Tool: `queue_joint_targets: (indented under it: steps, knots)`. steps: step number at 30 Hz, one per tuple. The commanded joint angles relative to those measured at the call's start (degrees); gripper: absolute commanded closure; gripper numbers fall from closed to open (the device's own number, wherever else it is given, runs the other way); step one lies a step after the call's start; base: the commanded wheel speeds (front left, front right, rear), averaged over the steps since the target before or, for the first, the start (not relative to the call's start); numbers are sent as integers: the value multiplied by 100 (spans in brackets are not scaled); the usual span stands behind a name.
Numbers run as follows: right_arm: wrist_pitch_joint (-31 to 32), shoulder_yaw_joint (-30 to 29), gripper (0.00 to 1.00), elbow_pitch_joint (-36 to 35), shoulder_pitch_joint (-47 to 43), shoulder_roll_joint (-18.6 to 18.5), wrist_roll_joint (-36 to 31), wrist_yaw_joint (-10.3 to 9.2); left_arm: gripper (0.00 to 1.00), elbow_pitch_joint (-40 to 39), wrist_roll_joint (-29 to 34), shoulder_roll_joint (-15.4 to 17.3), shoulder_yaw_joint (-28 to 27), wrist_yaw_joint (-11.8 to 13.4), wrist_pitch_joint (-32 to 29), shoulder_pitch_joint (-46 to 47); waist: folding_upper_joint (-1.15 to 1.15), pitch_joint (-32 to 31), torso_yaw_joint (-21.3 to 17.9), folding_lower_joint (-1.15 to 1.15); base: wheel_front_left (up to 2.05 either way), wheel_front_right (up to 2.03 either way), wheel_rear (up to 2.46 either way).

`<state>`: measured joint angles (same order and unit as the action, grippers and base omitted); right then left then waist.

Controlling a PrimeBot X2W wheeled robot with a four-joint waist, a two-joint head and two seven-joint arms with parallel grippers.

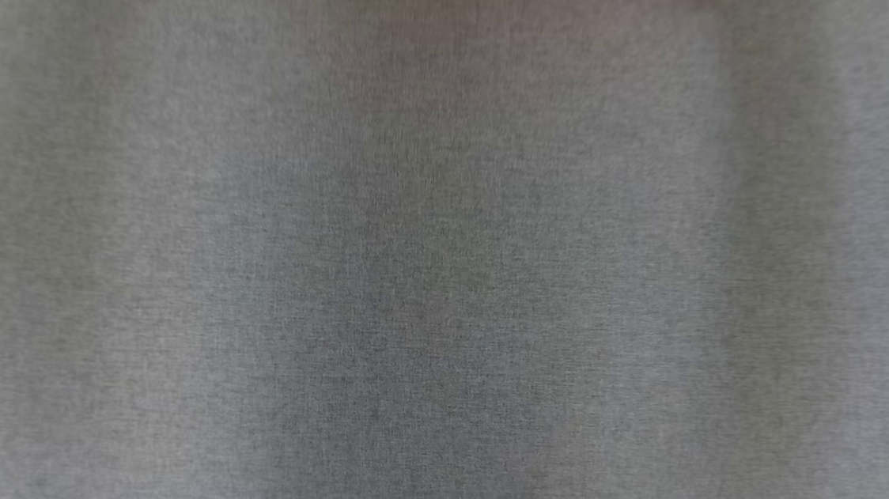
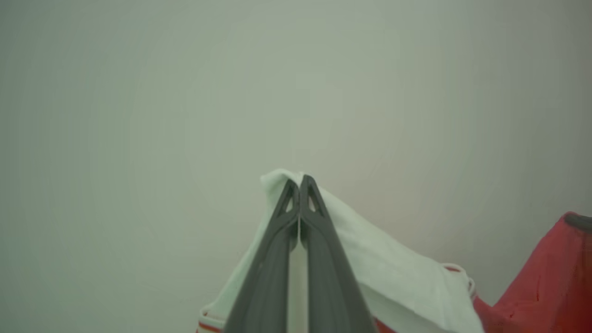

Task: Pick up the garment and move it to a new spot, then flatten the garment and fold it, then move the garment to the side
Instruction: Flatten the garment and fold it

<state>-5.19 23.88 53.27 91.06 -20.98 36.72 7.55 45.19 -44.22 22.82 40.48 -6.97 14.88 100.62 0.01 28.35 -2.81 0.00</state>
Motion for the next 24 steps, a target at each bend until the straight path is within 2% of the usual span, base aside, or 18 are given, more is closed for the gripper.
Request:
queue_joint_targets:
  steps: [1,7,13,17,18,21,24]
  knots:
    - [-70,77,100,-134,-266,-89,114,-13,100,-213,-26,41,-140,61,35,-243,-1,-224,-35,0,0,0,0]
    - [-362,360,100,-1043,-1853,-570,687,-13,100,-1900,-61,214,-854,487,28,-2258,-1,-744,37,0,0,0,0]
    - [-608,268,100,-1885,-3666,-1014,1048,-13,100,-3675,-216,329,-1372,1151,29,-4548,-1,-1127,147,0,0,0,0]
    - [-715,35,100,-2299,-4821,-1049,1134,-13,100,-4607,-227,315,-1654,1594,29,-5974,-1,-1352,166,0,0,0,0]
    - [-715,35,100,-2299,-4821,-1049,1134,-13,100,-4607,-227,315,-1654,1594,29,-5974,-1,-1352,166,0,0,0,0]
    - [-756,-197,100,-2481,-5617,-953,1114,-13,100,-5116,-225,168,-1844,1819,29,-7027,-1,-1539,155,0,0,0,0]
    - [-758,-438,100,-2613,-6283,-866,1041,-13,100,-5419,-175,-34,-1906,1908,30,-7934,-1,-1696,179,0,0,0,0]
